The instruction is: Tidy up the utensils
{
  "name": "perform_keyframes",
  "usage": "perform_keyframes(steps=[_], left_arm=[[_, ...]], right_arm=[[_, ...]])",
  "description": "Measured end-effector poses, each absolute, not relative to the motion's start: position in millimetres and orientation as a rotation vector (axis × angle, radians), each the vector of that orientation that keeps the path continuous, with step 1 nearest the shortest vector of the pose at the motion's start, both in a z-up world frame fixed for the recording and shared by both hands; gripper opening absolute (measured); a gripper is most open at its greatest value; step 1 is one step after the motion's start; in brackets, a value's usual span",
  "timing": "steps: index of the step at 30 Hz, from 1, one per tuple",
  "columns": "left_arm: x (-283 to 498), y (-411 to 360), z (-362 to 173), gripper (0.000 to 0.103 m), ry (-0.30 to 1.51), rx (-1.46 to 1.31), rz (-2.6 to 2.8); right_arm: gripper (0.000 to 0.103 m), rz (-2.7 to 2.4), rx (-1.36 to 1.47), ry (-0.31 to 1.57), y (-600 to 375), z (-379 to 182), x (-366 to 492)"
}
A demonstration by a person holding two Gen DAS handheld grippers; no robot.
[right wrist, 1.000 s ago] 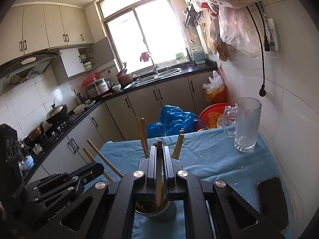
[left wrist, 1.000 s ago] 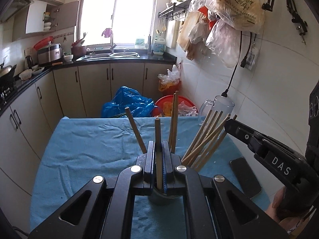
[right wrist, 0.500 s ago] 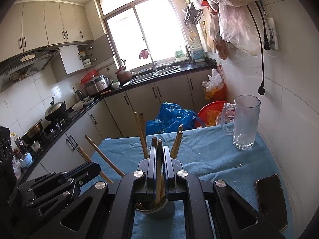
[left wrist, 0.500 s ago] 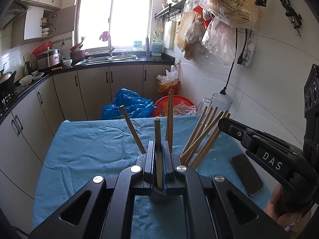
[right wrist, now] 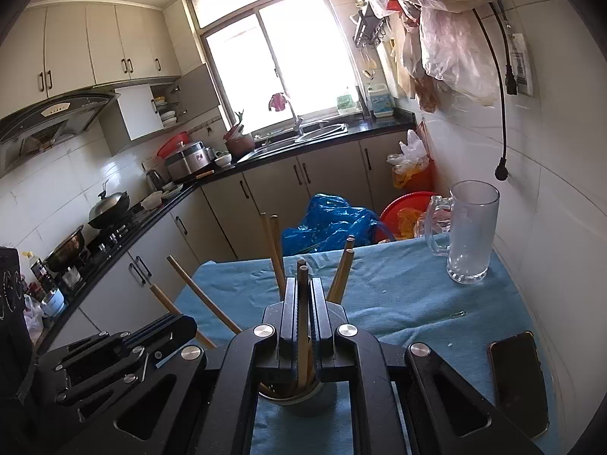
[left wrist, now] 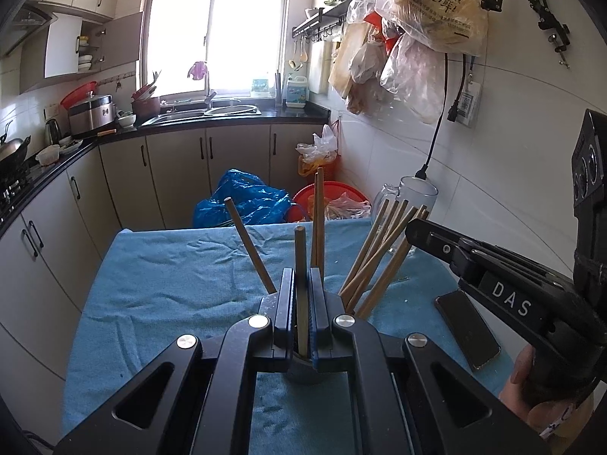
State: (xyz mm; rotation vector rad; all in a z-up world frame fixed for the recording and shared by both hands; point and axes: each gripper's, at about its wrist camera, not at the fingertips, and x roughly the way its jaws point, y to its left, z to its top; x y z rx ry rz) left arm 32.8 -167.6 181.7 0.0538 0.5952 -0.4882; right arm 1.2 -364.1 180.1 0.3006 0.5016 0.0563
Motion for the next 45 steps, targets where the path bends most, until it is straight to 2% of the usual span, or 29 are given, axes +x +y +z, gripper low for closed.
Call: perform_keyframes(steps=[15, 18, 20, 21, 23, 24, 25, 29, 38, 41, 45], left_arm=[[30, -165, 181, 0.006, 0.599, 0.049, -0.483], [25, -162, 183, 0.006, 0.589, 0.046, -0.477], [20, -160, 185, 0.007, 0.587, 0.042, -0.479], [18, -158, 186, 0.008, 0.587, 0.039, -0.479], [13, -153, 189, 0.012, 0.585, 0.029, -0.476], [11, -152, 191, 0.018, 0.585, 0.023, -0.473], [8, -148, 193, 0.023, 0.585, 0.012, -0.467], [-10, -130, 203, 0.032, 0.583, -0.022, -0.433], [-73, -85, 217, 0.066, 0.532, -0.062, -0.288], [-95, -73, 219, 0.073, 0.508, -0.061, -0.247], [-127, -59, 219, 0.087, 0.455, -0.05, -0.184]], right_arm=[[0.008, 0.068, 0.311, 0.498, -361, 183, -1], [0.019, 0.07, 0.32, 0.483, -363, 187, -4], [0.035, 0.067, 0.329, 0.464, -363, 192, -8], [0.037, 0.066, 0.333, 0.457, -364, 194, -10], [0.039, 0.063, 0.337, 0.442, -364, 200, -15], [0.039, 0.063, 0.34, 0.433, -364, 204, -18], [0.042, 0.063, 0.342, 0.427, -364, 207, -21], [0.053, 0.062, 0.347, 0.399, -361, 220, -38], [0.075, 0.028, 0.299, 0.353, -343, 233, -106], [0.079, 0.005, 0.265, 0.357, -332, 230, -131], [0.083, -0.022, 0.189, 0.378, -317, 222, -159]])
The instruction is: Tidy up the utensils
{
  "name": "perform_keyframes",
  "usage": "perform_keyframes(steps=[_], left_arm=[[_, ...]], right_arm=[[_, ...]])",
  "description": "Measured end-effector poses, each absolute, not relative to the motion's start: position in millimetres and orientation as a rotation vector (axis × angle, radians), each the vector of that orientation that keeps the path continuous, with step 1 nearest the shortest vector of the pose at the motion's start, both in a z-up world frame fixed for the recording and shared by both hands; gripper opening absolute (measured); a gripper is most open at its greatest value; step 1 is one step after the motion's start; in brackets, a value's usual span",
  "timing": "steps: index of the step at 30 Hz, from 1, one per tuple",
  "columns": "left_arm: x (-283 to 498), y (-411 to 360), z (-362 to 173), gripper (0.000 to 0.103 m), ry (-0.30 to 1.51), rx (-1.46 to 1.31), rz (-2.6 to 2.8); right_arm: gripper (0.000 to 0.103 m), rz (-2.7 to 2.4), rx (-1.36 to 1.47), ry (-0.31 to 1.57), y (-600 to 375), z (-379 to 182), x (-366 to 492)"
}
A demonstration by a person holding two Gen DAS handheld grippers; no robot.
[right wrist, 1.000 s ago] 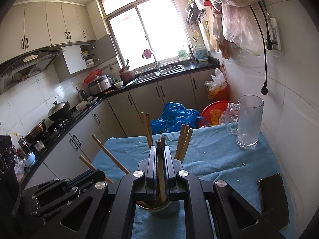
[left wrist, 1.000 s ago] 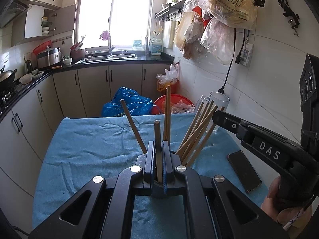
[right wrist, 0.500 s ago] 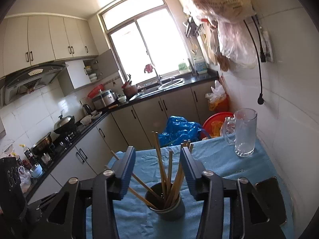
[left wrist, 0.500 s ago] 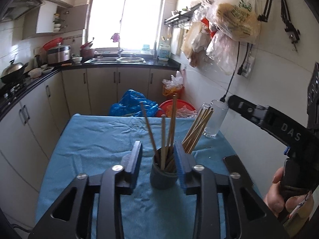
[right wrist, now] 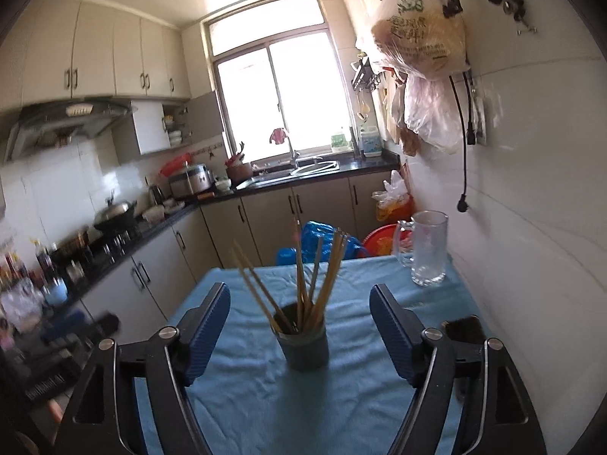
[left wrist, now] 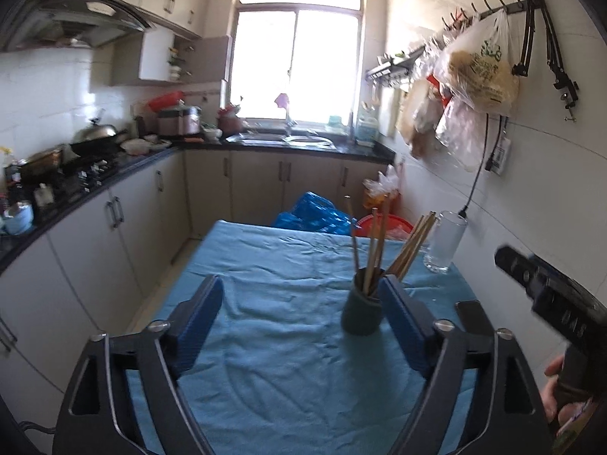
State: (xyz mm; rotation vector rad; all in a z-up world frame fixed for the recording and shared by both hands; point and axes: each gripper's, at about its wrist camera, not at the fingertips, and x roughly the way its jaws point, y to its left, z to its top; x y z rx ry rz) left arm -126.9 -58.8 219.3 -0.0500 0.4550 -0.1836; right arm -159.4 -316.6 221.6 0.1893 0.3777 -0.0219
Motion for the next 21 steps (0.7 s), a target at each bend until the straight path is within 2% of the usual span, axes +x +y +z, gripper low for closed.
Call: perform_keyframes(steps=[3, 7, 21], left_arm=[[-149, -48, 218, 0.096, 0.397, -0.053, -0.103], [-169, -36, 215, 0.102, 0.352, -0.061, -0.036], [-204, -28, 221, 0.103, 0.268, -0.018, -0.011]], right_arm=[[0.085, -0.053, 0.119, 0.382, -303, 215, -177], [0.086, -0.079, 0.072, 0.384, -289, 204, -197], [0.087, -0.086, 0.103, 0.44, -283, 182, -215]])
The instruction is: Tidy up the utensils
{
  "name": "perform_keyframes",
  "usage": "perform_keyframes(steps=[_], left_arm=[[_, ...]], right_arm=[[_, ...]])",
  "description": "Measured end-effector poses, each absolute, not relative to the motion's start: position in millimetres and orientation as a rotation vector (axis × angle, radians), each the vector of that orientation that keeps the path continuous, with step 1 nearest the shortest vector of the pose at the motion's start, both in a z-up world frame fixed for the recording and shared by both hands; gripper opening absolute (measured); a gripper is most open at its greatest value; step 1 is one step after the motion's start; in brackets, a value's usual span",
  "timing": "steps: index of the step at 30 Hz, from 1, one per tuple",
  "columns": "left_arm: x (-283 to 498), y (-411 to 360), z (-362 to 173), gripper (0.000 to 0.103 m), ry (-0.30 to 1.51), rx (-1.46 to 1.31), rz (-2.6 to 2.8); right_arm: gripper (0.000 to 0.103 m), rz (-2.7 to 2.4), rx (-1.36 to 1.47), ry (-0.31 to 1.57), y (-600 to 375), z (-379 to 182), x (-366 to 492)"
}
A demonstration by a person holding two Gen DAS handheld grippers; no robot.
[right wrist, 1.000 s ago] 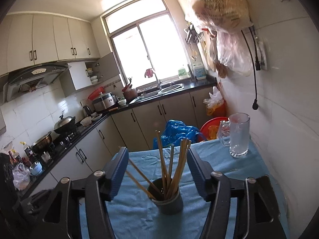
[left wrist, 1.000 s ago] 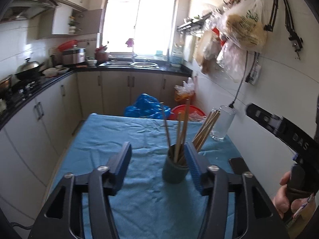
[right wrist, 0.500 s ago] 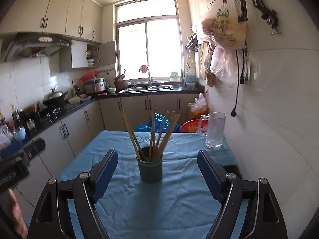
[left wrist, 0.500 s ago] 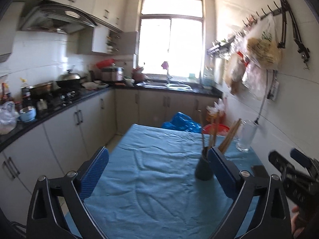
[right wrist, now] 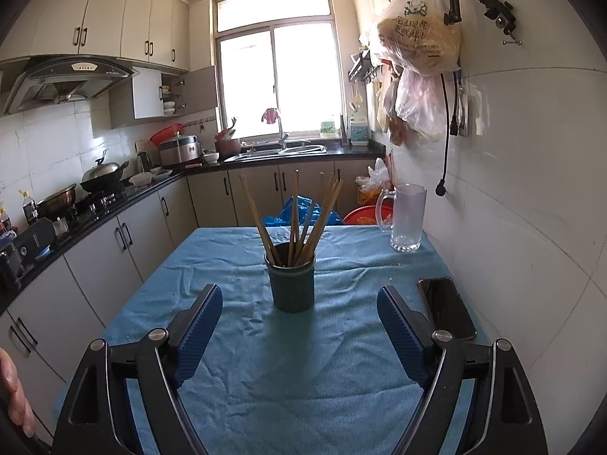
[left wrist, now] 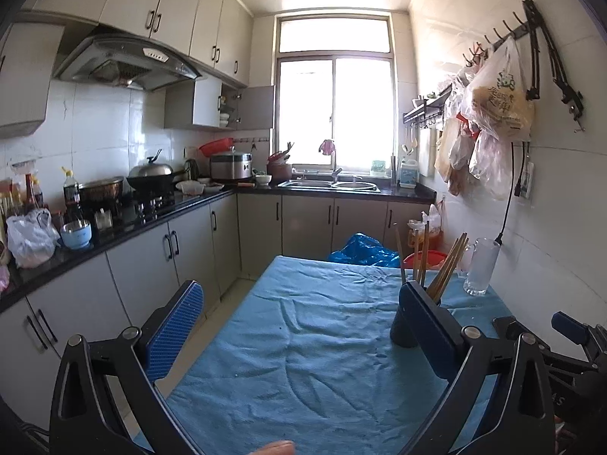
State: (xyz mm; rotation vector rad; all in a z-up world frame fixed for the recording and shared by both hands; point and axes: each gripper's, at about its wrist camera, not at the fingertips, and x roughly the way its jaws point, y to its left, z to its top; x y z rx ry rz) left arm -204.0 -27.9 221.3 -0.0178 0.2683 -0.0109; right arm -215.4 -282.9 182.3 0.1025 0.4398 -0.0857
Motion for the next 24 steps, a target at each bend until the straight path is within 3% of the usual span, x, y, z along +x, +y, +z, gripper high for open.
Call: perform_keyframes(steps=[24], left_arm=[[-184, -43, 185, 0.103, 0.367, 0.039, -0.064]], right_arm=[[0.089, -0.089, 0.134, 0.568, -284, 137, -192]])
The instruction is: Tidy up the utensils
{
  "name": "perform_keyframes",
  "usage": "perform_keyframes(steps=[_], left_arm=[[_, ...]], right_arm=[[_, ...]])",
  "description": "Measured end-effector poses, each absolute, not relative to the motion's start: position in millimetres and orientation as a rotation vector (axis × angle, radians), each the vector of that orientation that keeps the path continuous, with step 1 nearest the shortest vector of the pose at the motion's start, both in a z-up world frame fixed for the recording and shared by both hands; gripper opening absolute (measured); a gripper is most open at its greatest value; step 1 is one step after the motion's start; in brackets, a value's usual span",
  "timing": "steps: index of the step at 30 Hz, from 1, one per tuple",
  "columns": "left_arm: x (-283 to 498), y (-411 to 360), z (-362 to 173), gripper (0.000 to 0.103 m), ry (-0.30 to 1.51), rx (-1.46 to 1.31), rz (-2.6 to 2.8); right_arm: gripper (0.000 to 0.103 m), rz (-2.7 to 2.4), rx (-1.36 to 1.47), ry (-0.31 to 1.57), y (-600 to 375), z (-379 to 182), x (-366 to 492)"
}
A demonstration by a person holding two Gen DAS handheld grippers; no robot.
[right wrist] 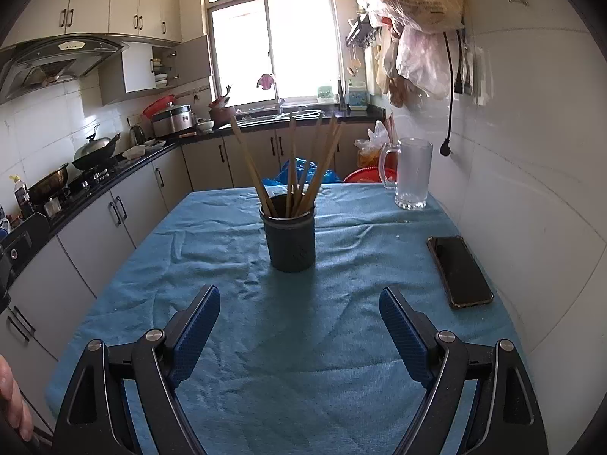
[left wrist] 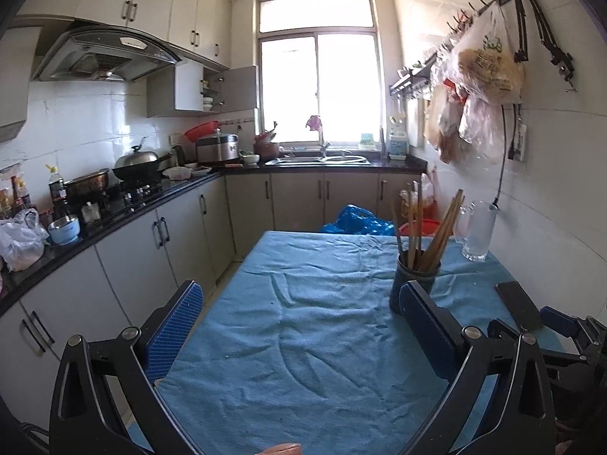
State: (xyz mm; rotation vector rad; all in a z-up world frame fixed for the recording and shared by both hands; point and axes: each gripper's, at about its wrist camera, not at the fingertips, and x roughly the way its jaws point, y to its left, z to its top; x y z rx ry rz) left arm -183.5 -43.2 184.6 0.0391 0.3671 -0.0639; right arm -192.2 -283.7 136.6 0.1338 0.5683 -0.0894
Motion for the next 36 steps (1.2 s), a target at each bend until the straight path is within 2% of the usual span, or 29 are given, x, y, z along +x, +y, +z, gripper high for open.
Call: perform_keyframes(steps=[8, 14, 36], left_arm=[[-165, -61, 166, 0.103, 0.496, 0.035, -0.153], [-155, -75, 150, 0.103, 0.532, 0.098, -0.113], [-118, -85, 101, 0.103, 0.7, 0.074, -0.153]], right_arm=[[0.089, -0.099, 0.175, 0.598, -300, 122, -189], [0.093, -0.13, 0.173, 0.607, -309, 110, -185], [0.093, -0.142, 0.121, 0.708, -313, 72, -161]])
